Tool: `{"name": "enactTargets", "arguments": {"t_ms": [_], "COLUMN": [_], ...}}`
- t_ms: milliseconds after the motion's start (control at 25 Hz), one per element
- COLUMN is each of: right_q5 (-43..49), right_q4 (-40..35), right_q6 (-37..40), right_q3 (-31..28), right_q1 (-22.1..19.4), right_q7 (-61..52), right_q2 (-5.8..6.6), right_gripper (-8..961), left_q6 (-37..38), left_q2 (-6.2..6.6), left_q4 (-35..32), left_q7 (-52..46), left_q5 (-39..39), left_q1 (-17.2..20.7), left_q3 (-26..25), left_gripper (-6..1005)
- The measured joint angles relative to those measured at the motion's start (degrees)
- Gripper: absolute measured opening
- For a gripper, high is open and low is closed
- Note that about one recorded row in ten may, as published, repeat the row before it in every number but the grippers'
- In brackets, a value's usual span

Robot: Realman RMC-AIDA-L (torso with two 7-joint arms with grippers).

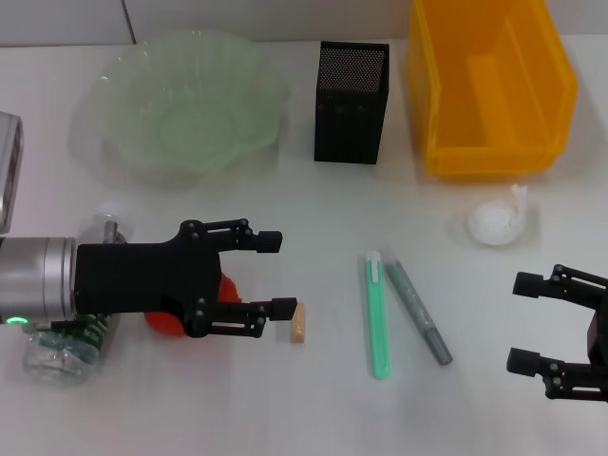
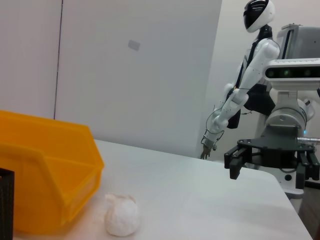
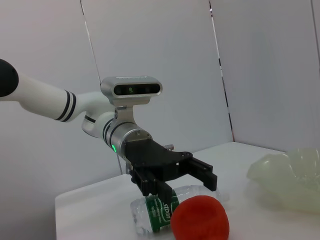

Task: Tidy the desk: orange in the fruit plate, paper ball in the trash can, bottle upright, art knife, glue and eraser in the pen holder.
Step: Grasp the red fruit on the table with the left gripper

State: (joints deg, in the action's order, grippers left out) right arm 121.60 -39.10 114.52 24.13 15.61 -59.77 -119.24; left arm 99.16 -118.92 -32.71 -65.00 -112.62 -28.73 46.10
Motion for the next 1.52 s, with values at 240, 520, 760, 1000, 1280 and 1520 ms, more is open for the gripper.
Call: {"name": "enactTargets", "arguments": {"t_ms": [240, 520, 760, 1000, 1280, 1520], "right_q5": [0.00, 0.01, 0.13, 0.31, 0.36, 0.39], "right_q4": [0.87, 1.52, 2.03, 3.08, 3.23, 3.25], "right_q6": [-0.68, -0.85, -2.11, -3.26, -3.50, -3.53], "right_q3": [0.03, 0.04, 0.24, 0.48, 0.48, 0.36], "right_q1": [0.12, 0.10, -0.17, 0.14, -0.01, -0.16], "right_q7": [0.43, 0.53, 0.57, 0.71, 0.72, 0.72], "right_q2": [-0.02, 0.02, 0.06, 0.15, 0.11, 0.07], "right_gripper": [838, 839, 838, 838, 838, 839], "left_q6": [0.05, -1.68, -9.78, -12.01, -11.86, -12.85], "left_q2": [0.01, 0.38, 0.52, 0.27, 0.47, 0.35], "left_q4": [-0.06, -2.11, -2.95, -2.28, -2.16, -2.27], "left_q7": [0.27, 2.02, 3.30, 6.30, 6.70, 6.39], "left_q5": [0.03, 0.04, -0.39, -0.38, -0.51, -0.65], "left_q1": [0.01, 2.93, 6.12, 7.75, 8.32, 8.18], "left_q3": [-0.09, -3.20, -3.67, -3.54, -2.43, -0.67], "left_gripper": [785, 764, 745, 726, 704, 574]}}
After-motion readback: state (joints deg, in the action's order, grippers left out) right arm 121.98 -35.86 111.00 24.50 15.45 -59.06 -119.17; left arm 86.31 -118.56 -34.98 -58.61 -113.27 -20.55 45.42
